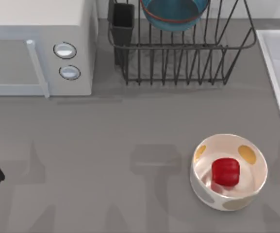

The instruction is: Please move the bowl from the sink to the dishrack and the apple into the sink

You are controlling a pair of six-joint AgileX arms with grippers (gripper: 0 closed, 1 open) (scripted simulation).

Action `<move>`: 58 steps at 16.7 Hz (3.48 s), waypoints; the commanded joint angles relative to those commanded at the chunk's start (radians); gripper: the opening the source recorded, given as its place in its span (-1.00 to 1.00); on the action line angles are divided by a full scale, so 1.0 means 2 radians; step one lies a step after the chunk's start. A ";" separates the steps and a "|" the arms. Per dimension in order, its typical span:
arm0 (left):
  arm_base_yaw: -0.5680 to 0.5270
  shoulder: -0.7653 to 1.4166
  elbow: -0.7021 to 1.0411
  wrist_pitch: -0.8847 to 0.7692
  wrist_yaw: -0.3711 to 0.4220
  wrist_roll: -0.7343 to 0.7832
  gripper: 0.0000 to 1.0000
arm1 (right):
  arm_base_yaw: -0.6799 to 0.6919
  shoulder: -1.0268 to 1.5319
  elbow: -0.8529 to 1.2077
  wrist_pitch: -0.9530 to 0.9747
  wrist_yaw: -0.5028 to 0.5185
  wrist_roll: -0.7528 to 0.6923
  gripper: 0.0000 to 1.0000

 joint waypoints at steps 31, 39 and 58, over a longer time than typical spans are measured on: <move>0.000 0.000 0.000 0.000 0.000 0.000 1.00 | 0.260 0.886 0.653 -0.539 -0.001 0.267 1.00; 0.000 0.000 0.000 0.000 0.000 0.000 1.00 | 0.263 0.903 0.666 -0.548 0.000 0.272 1.00; 0.000 0.000 0.000 0.000 0.000 0.000 1.00 | 0.267 0.992 0.550 -0.343 0.001 0.275 0.40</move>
